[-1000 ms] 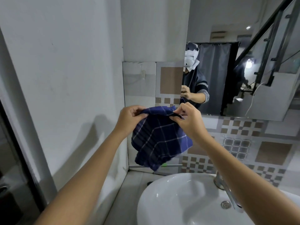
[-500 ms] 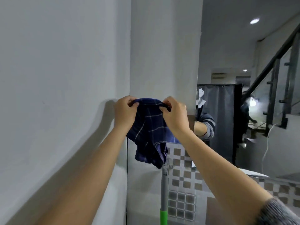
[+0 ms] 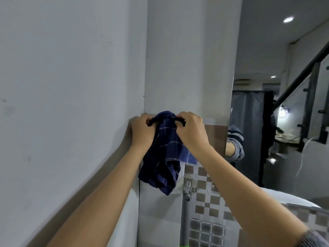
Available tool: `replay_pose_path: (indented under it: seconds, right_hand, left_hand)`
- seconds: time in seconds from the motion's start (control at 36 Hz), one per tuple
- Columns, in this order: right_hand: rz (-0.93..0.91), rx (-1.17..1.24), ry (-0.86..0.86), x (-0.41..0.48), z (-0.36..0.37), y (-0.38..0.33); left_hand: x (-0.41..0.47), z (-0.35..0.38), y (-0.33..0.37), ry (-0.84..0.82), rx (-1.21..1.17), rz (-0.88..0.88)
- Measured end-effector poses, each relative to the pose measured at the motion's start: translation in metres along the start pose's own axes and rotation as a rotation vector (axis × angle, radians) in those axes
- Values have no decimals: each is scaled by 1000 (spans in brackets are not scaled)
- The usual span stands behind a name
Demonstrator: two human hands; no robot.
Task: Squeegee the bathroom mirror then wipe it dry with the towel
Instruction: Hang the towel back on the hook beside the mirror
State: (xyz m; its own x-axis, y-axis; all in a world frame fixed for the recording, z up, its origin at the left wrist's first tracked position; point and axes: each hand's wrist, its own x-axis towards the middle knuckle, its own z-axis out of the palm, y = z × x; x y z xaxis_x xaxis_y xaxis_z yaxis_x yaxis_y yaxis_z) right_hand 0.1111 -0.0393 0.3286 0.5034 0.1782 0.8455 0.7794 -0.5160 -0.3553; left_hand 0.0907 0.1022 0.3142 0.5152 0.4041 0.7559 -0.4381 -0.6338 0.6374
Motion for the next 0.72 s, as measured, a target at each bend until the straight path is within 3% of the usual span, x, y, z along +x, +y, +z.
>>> replay_pose_path:
  seconds: [0.25,0.44,0.61,0.72]
  right_hand:
    - [224,112,-224,-11,0,10]
    - [274,190,-264,-23,-5,11]
    - [152,77,-156,-34,3,15]
    - [22,128,-104,-35,2,10]
  left_hand:
    - [-16,-2,1,-35,-169,-31]
    - [-19,-8,2,-125,-215,-33]
    - [-25,-11,2,-129,-241,37]
    - [-27,-14,1,-192,-188,90]
